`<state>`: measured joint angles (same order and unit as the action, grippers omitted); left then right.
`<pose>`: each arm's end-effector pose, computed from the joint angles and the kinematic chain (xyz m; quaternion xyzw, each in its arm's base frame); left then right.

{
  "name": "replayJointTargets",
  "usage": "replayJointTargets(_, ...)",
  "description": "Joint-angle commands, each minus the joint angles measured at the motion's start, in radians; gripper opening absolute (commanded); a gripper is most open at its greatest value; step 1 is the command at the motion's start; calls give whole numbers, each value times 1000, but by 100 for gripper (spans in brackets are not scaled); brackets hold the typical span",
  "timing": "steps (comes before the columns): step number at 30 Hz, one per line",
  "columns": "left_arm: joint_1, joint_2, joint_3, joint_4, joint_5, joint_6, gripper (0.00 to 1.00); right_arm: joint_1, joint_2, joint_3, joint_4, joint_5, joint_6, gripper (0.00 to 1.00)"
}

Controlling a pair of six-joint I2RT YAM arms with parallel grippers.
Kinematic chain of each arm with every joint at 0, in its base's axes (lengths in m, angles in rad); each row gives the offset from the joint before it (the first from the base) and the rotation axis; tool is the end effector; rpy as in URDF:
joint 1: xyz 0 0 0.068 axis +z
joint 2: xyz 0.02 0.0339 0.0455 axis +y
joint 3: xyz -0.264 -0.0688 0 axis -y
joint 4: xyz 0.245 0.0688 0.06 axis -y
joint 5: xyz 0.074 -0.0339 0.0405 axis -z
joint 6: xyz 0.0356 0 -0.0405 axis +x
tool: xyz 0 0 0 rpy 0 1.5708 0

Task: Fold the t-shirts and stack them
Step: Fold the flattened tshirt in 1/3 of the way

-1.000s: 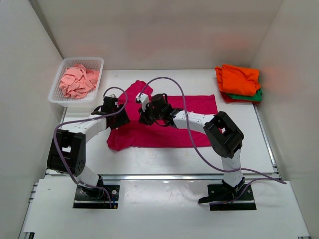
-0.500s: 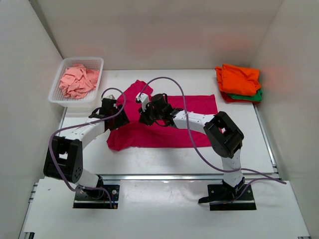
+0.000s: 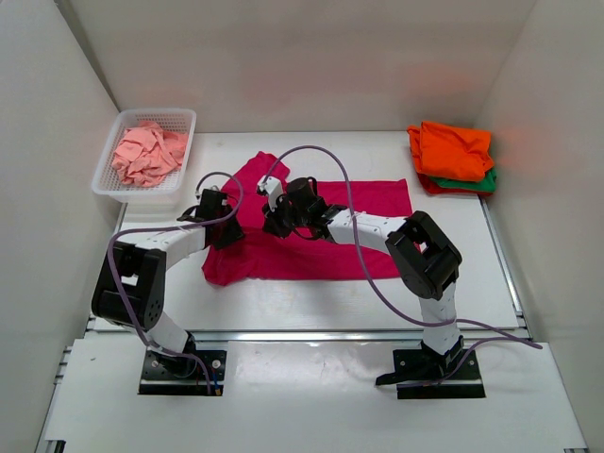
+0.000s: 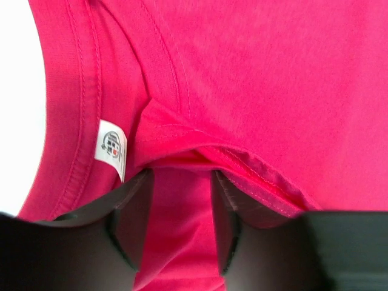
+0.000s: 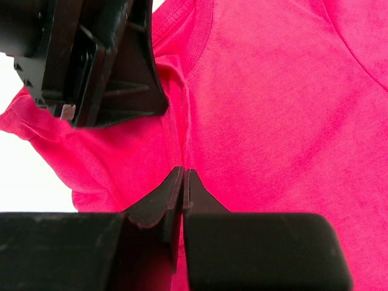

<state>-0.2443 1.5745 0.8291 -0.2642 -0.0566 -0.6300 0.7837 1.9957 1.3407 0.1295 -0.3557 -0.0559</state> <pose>0.2916 -0.0706 0.1627 -0.1918 0.9412 -0.0926 0.2623 0.3118 0.3282 0.1985 -0.4282 0.7428 0.3181 0.4046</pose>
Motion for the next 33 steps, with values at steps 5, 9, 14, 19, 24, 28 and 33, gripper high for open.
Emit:
replayJointTargets(5, 3, -57, -5, 65, -49, -13, 32, -1, -44, -3, 67, 1, -9, 0)
replayJointTargets(9, 13, -53, 19, 42, -58, 7, 2, -8, -48, -14, 68, 4, -4, 0)
replayJointTargets(14, 20, -33, 73, 5, -58, 53, 0, -15, -70, -38, 82, 6, 10, 0)
replayJointTargets(19, 28, -54, 64, -12, -60, 55, 2, -12, -72, -63, 99, 17, 5, 0)
replayJointTargets(24, 31, -77, 28, 25, -48, 42, 52, -17, -80, -66, 98, 11, 11, 0)
replayJointTargets(28, 25, -61, 44, -9, -43, 42, 65, -18, -81, -71, 97, 23, 4, 0)
replayJointTargets(33, 17, -74, 10, 16, -35, 33, 70, -43, -86, -91, 122, 14, 22, 0)
